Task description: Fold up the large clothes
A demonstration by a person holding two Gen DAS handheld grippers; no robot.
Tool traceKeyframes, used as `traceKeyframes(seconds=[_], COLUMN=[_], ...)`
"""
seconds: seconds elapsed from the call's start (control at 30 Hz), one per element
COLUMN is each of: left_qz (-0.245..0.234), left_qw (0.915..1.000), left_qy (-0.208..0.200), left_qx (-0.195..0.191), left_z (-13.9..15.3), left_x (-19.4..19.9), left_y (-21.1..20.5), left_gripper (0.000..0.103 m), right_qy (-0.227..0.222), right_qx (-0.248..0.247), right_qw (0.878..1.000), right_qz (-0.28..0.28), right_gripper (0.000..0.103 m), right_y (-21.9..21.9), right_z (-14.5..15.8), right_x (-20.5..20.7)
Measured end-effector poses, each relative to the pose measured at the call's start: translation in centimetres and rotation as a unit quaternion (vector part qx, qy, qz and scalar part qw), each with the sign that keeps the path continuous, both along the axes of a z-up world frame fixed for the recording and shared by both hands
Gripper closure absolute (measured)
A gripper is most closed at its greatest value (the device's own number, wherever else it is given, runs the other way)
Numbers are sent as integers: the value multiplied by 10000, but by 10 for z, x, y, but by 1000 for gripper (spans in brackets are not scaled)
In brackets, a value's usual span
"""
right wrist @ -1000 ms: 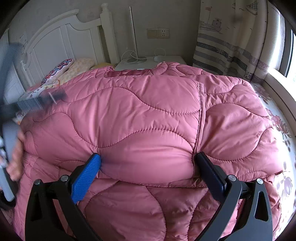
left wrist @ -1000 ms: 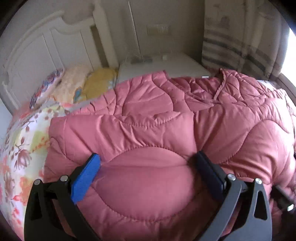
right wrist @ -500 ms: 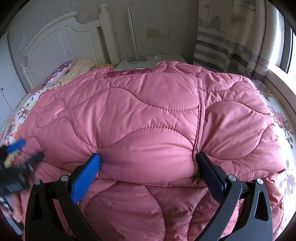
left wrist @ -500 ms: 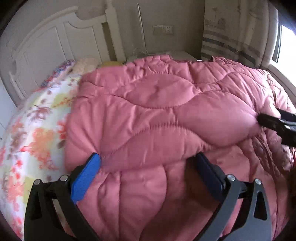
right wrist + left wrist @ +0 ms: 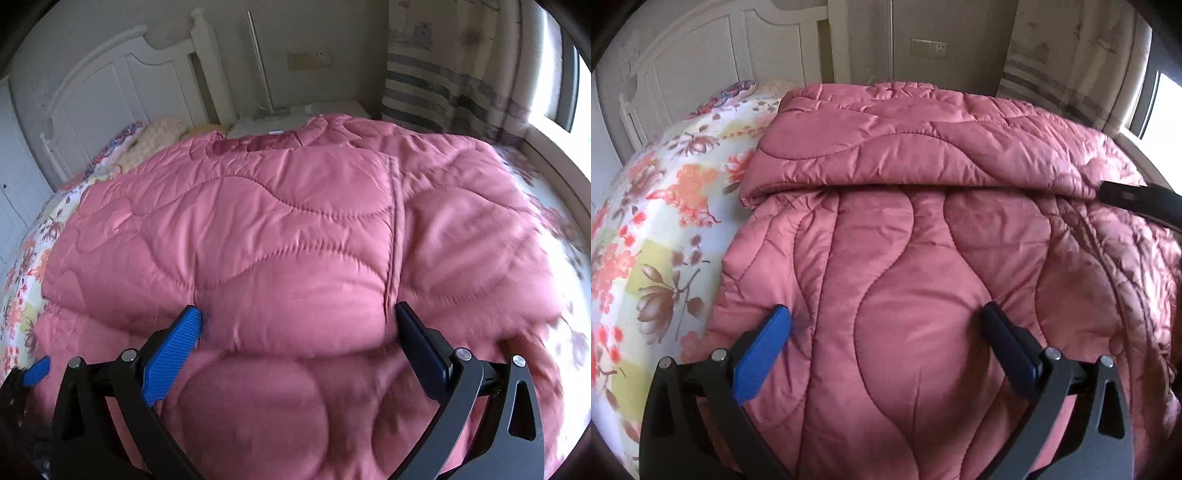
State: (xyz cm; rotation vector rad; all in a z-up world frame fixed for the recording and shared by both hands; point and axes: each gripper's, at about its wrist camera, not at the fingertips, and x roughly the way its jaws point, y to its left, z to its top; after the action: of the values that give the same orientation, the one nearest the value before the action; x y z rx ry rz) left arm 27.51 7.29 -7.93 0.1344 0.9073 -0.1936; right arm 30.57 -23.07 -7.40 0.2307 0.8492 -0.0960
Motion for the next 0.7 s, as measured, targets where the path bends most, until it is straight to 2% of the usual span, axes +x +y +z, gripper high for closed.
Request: traceKeyframes(seconds=[0.07, 0.13, 0.2, 0.23, 0.27, 0.33, 0.37, 0.47, 0.53, 0.63, 0.7], left_qz=[4, 17, 31, 41, 52, 57, 56, 51, -26, -168, -202], left_qw=[10000, 10000, 10000, 10000, 10000, 10000, 10000, 9999, 9999, 9983, 9977], left_qy=[-34, -6, -6, -21, -21, -8, -1, 55, 18, -363, -431], left_qx=[62, -7, -12, -8, 5, -11, -13, 80, 134, -414, -493], left_z=[1, 1, -1, -1, -1, 0, 0, 3, 15, 38, 36], left_x=[-2, -3, -3, -3, -2, -1, -1, 1, 0, -2, 0], left_y=[-1, 1, 1, 2, 2, 1, 1, -2, -10, -18, -28], left_gripper=[2, 2, 2, 2, 2, 2, 2, 2, 2, 2, 2], right_qy=[-87, -145, 171, 362, 173, 324, 346, 76, -190, -149, 81], right_qx=[-22, -546, -1157, -1311, -1152, -706, -640, -794, -928, -725, -586], right_qw=[9999, 9975, 9911, 9882, 9909, 9952, 9957, 9962, 9955, 9970, 9980], right_qz=[88, 424, 639, 701, 668, 599, 581, 353, 31, -239, -206], right_gripper=[5, 5, 5, 5, 5, 4, 5, 5, 5, 5, 4], right_y=[10, 32, 52, 57, 54, 41, 38, 30, 19, 1, -1], right_z=[9, 12, -6, -18, -23, -26, -26, -13, -4, -11, -26], right_x=[-23, -48, -59, -59, -65, -64, -63, -73, -80, -74, -64])
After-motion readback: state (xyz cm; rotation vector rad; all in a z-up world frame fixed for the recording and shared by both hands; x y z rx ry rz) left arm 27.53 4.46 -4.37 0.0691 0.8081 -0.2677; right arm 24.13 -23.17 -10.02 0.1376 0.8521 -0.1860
